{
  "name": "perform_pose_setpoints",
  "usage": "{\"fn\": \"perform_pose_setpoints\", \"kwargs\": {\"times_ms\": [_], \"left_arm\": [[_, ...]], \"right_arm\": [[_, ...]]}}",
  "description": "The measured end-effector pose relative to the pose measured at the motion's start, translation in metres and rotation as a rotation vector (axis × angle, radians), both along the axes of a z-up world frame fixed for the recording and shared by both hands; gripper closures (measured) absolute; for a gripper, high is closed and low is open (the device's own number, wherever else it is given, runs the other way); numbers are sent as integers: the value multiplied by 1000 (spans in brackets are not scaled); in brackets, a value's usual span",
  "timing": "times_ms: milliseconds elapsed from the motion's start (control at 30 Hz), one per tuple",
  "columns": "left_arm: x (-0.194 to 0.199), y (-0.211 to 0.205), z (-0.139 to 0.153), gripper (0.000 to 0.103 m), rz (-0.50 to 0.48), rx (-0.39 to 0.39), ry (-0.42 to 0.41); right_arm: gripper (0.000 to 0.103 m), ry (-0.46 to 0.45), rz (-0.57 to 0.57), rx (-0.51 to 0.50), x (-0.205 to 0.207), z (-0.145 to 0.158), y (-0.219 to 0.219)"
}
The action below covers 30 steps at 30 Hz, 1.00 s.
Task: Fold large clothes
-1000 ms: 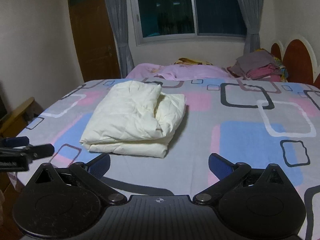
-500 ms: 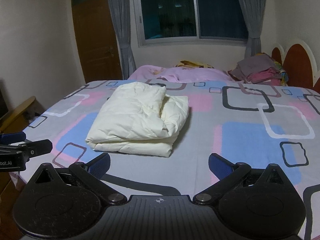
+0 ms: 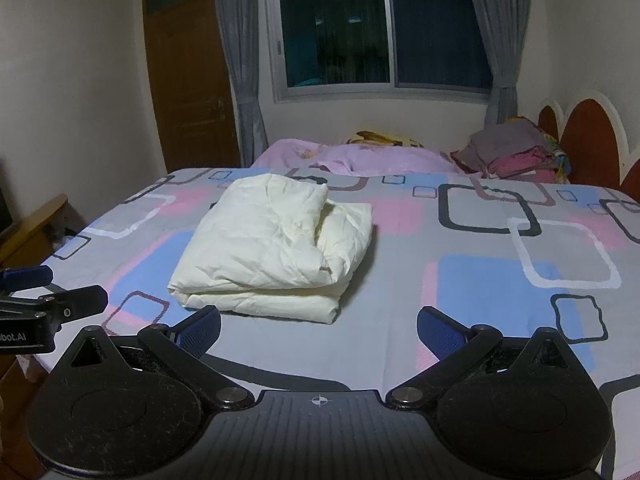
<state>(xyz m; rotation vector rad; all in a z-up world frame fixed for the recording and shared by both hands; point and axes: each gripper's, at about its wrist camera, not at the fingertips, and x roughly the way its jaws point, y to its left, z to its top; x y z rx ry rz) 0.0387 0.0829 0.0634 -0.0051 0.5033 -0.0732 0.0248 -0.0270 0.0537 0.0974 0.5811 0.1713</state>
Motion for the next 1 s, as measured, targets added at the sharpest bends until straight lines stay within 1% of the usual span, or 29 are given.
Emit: {"fn": "perform_pose_setpoints", "kwargs": {"times_ms": [1000], "left_arm": [[2, -3, 0, 0, -4, -1, -12]], "right_arm": [[0, -12, 16, -1, 0, 4, -5]]}}
